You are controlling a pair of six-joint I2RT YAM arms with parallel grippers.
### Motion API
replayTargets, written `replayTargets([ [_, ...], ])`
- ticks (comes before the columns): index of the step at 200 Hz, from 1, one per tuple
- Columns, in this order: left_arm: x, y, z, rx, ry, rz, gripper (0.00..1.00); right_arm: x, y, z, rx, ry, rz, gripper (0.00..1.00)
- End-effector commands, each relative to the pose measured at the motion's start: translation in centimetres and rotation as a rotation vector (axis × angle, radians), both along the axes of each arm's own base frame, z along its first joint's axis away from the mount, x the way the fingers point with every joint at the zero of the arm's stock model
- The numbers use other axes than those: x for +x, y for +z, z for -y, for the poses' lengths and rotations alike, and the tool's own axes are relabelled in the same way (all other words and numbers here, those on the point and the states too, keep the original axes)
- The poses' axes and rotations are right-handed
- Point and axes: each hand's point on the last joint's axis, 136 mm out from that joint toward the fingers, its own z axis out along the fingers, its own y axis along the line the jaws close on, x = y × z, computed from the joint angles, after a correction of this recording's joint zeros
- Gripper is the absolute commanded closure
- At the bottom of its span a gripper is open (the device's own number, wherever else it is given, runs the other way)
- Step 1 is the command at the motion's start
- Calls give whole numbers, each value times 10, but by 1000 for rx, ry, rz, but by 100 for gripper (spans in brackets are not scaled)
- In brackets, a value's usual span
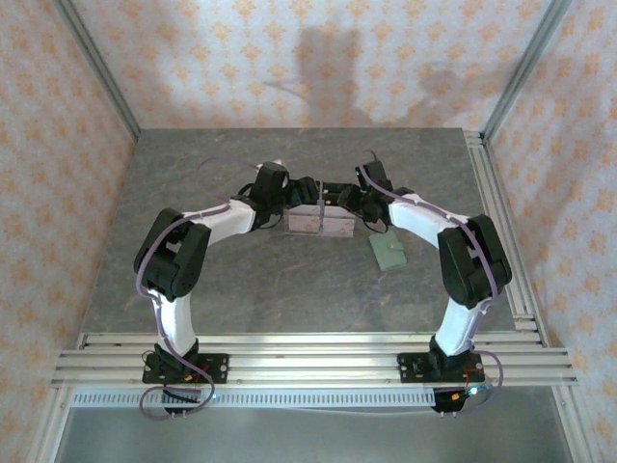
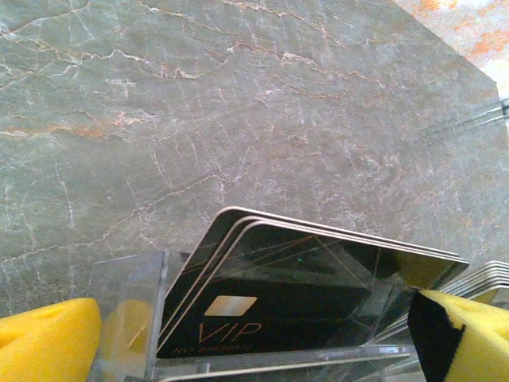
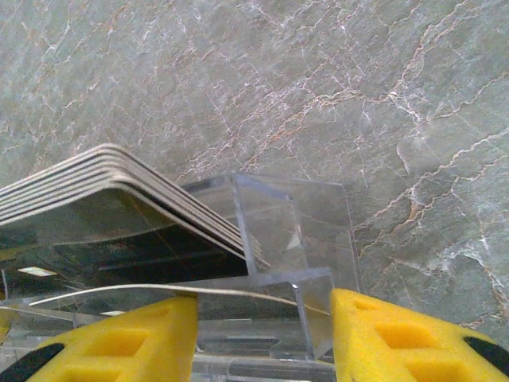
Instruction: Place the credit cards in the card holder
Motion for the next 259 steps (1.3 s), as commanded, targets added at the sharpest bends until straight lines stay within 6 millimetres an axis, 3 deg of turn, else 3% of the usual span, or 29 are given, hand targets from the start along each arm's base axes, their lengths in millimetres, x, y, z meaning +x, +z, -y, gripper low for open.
replayTargets([
  [1,-14,8,40,-51,-127,16,0,0,4,-21,44,68,26,50],
  [13,-19,0,37,-37,-124,0,0,-4,6,-21,51,76,26,45],
  [16,-19,12,36,-44,-123,25,0,-5,7,-21,53,78,26,44],
  [71,-33,26,18,0,-98,59,0,-26,36,-15,54,118,52,25],
  [99,-32,35,10,23,-77,75,0,-34,48,-7,41,114,67,22],
  [165,-26,45,-16,57,-3,88,0,-44,54,13,-17,74,73,19],
  [203,-31,69,-57,43,95,133,0,-69,58,58,-94,-9,46,21],
  [238,-55,84,-107,81,213,120,0,-106,34,109,-260,-59,-82,25],
  [259,-76,84,-117,134,211,70,0,-119,21,132,-409,-46,-144,27],
])
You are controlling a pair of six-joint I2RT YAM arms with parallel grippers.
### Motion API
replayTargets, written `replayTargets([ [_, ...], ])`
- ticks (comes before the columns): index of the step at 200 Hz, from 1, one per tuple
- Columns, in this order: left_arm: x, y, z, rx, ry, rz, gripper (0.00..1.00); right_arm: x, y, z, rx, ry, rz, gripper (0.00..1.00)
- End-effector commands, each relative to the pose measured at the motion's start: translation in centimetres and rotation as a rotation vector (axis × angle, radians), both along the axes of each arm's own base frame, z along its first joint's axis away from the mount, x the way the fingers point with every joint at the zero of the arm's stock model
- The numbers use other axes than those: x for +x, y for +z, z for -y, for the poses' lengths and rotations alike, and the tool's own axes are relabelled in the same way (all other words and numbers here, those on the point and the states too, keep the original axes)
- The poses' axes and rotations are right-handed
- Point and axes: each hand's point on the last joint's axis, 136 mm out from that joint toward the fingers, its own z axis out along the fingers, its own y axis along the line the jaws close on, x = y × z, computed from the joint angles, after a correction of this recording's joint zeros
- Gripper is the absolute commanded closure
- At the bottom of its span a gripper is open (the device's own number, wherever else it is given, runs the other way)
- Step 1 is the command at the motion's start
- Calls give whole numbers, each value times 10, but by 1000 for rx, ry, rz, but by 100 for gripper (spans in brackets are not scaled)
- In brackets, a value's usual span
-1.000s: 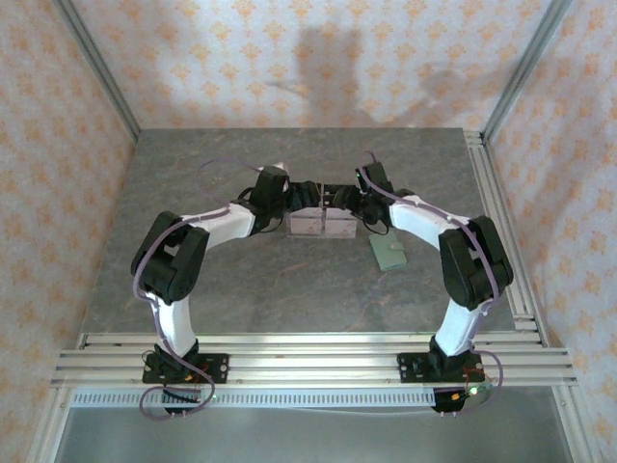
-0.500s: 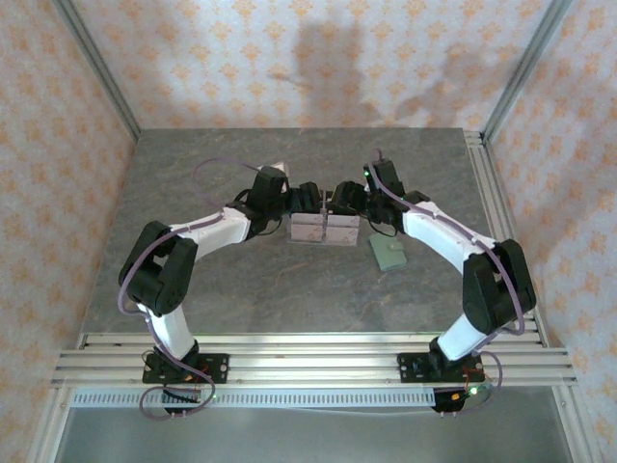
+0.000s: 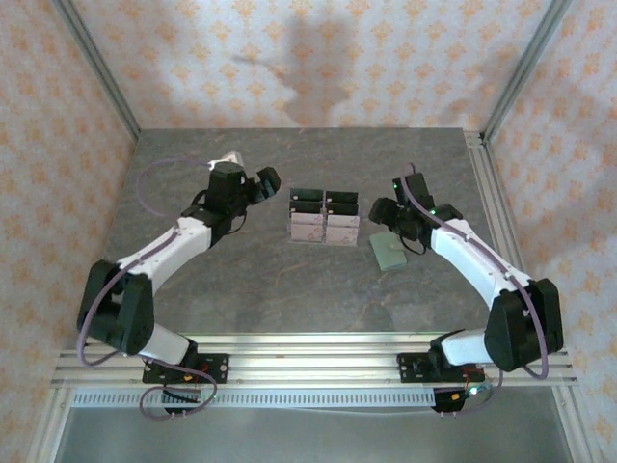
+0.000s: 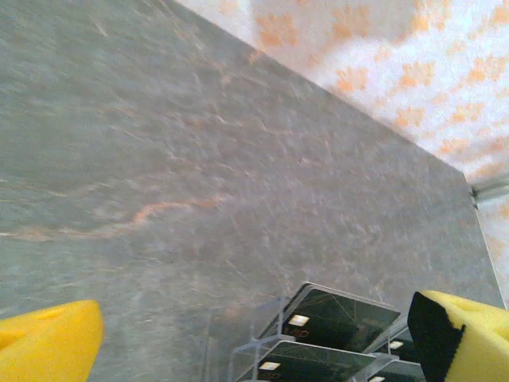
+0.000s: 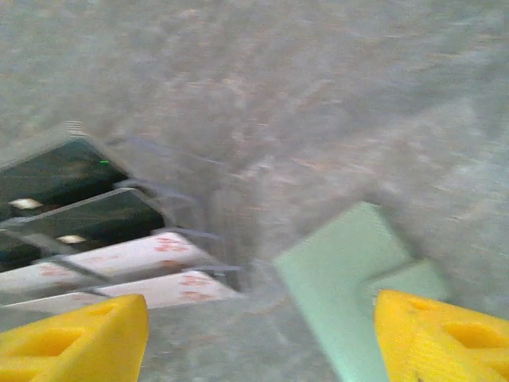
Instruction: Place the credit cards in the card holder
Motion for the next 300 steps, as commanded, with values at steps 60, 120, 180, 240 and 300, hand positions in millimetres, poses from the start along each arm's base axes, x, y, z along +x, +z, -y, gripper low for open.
replayTargets([
  [60,-65,-30,-10,42,-20,-186,0,-33,-62,47,-399,112,-319,38],
  [120,-70,-38,-4,44,-39,-199,0,-19,-76,28,-388,163,-339,41],
  [180,-68,-41,0,43,-54,-201,0,-13,-90,34,-458,172,-382,46],
  [240,-65,-43,3,41,-59,-203,0,-17,-97,37,-464,174,-404,65],
  [300,-65,-38,5,39,-64,-198,0,-25,-96,33,-424,193,-414,96],
])
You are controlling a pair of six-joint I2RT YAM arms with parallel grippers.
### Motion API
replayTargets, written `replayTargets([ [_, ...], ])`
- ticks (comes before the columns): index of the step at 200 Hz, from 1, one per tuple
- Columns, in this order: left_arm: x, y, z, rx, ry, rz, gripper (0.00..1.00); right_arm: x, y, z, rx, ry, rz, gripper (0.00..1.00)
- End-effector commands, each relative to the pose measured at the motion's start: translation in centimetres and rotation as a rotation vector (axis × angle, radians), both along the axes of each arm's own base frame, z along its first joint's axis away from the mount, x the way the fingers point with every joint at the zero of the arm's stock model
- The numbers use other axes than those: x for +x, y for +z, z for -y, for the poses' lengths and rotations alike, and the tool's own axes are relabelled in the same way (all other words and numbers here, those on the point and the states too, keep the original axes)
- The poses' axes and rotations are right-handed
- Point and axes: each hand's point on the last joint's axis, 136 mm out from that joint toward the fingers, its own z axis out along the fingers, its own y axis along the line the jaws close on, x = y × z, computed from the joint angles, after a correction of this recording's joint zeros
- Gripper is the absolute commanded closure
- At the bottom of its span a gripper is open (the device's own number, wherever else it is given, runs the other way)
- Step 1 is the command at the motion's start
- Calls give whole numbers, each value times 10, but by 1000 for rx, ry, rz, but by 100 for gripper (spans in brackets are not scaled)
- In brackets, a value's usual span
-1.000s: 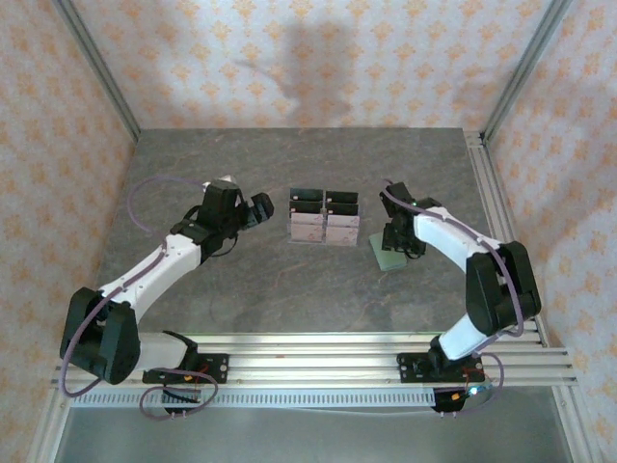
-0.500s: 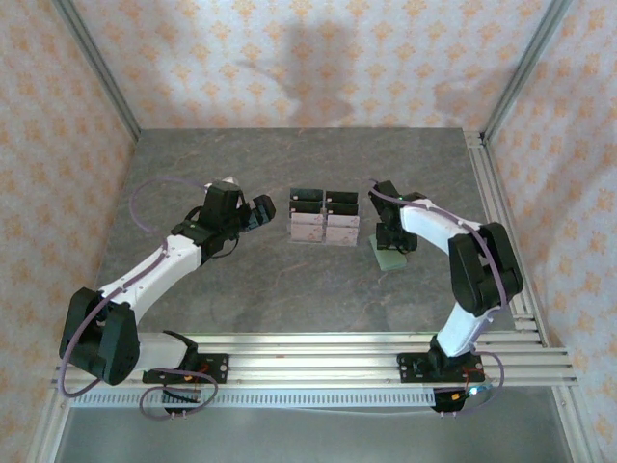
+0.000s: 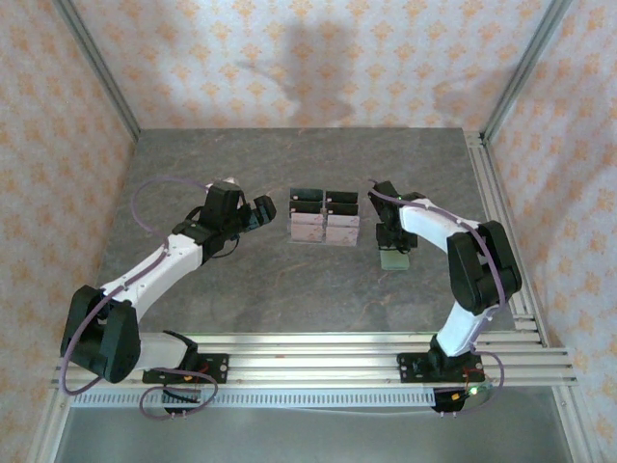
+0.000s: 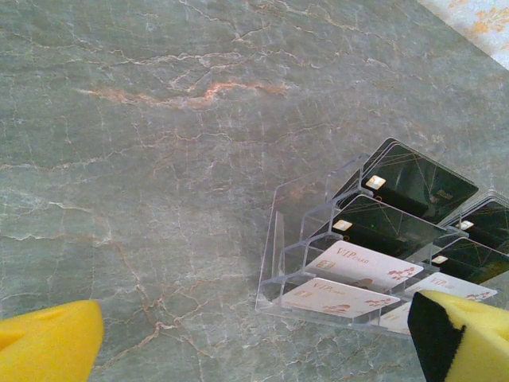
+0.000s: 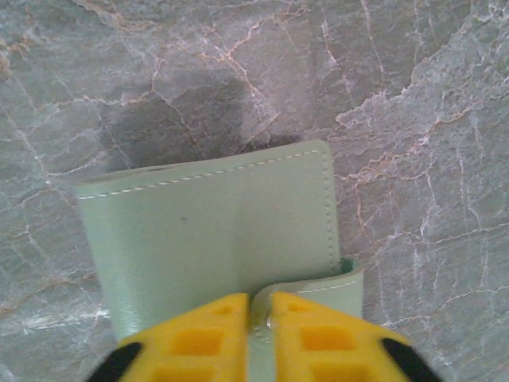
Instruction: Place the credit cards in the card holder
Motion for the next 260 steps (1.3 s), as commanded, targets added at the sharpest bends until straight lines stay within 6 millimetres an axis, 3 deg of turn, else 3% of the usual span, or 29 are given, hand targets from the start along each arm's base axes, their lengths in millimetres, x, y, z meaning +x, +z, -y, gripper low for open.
replayTargets([
  [1,1,5,7,-8,-18,8,0,-7,3,4,-3,-1,-15,96],
  [7,1,7,8,-9,-19,10,0,-8,5,3,3,-1,-14,100],
  [37,-3,10,11,-17,-32,8,0,-15,20,-2,60,-8,8,100],
  [83,-21,6,20,-13,-79,-29,0,-34,53,-30,199,15,60,100],
  [132,-41,-14,35,-26,-115,-74,0,-57,63,-85,343,68,73,100],
  [167,-54,-33,47,-39,-145,-101,0,-64,63,-133,460,104,72,100],
  [214,-65,-53,63,-96,-168,-103,0,-57,59,-186,552,146,58,100],
  [260,-62,-53,73,-170,-156,-69,0,-46,76,-210,636,154,76,100],
])
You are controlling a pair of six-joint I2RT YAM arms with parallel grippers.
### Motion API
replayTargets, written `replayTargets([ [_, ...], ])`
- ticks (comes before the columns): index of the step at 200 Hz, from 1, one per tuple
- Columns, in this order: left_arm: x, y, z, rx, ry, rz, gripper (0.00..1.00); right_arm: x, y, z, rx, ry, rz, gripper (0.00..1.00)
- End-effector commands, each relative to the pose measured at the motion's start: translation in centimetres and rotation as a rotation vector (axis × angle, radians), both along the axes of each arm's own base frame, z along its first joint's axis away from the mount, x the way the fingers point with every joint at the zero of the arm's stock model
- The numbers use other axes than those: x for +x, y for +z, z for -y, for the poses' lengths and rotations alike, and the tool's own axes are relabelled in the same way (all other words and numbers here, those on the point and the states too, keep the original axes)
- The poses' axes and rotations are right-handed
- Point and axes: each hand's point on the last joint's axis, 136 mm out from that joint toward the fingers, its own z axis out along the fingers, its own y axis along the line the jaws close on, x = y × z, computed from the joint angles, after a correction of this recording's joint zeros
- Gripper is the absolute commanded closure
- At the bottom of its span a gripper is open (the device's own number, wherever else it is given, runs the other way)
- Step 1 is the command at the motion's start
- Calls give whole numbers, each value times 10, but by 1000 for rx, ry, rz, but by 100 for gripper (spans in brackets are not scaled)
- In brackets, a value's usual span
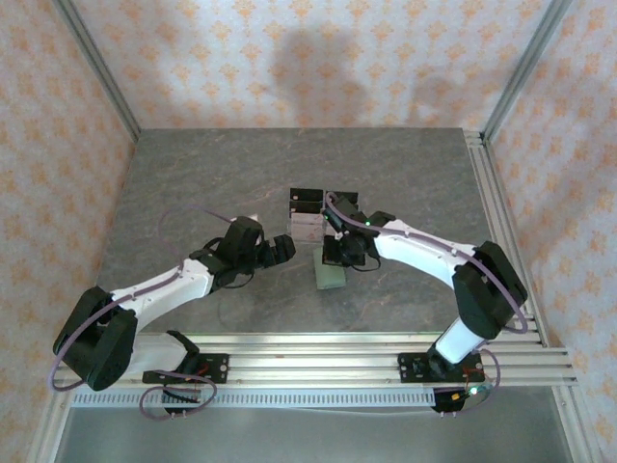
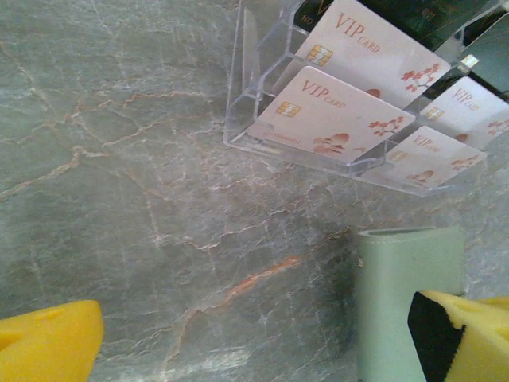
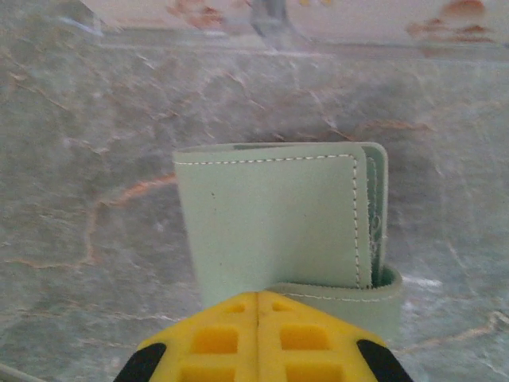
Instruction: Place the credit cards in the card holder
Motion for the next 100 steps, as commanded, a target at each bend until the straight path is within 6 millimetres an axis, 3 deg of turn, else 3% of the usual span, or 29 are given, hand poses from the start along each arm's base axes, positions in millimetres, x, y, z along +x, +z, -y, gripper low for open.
replayTargets([
  [1,9,9,11,-79,19,49,0,14,27,-23,102,-12,44,100],
  [72,30,35,30,-215,47,121,1,23,63,-40,210,-29,85,100],
  [100,34,36,33,-252,67,124,3,27,77,-45,240,-30,102,100],
])
